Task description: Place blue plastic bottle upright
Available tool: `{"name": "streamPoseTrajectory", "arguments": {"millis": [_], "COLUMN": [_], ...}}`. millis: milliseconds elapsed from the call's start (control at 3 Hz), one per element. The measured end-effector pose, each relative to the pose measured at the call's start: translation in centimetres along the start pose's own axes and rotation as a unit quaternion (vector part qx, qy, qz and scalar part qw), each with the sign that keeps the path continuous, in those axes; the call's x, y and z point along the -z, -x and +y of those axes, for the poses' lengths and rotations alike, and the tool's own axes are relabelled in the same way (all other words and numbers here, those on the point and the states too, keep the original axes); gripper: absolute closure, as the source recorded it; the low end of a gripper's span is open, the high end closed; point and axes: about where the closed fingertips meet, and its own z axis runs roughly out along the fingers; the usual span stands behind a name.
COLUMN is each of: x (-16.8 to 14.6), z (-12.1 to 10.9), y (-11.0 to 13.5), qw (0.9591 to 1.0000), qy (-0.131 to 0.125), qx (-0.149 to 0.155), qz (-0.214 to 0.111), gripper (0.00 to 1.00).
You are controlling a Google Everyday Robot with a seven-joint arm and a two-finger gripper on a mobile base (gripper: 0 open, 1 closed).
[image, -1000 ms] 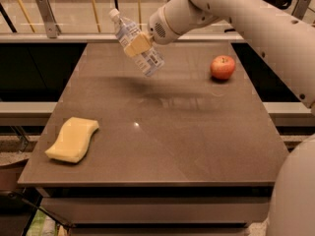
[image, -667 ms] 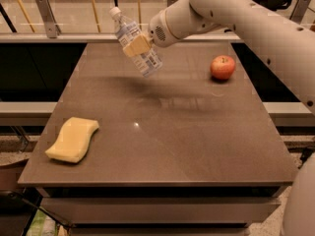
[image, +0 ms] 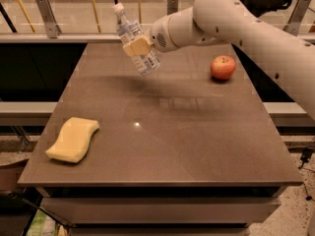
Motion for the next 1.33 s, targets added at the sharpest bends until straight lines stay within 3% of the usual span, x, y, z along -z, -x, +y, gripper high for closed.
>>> {"name": "streamPoseTrajectory", "arguments": {"millis": [667,1333], "x": [-0.3,-1.4], "z": [-1.1,-1.6], "y": [0.0,-1.5], "qw": [0.9968,0.99], "qy": [0.012,0.044], "qx": [0.008,0.0], "qz": [-0.079,-0.134], "gripper": [1.0,1.0]}}
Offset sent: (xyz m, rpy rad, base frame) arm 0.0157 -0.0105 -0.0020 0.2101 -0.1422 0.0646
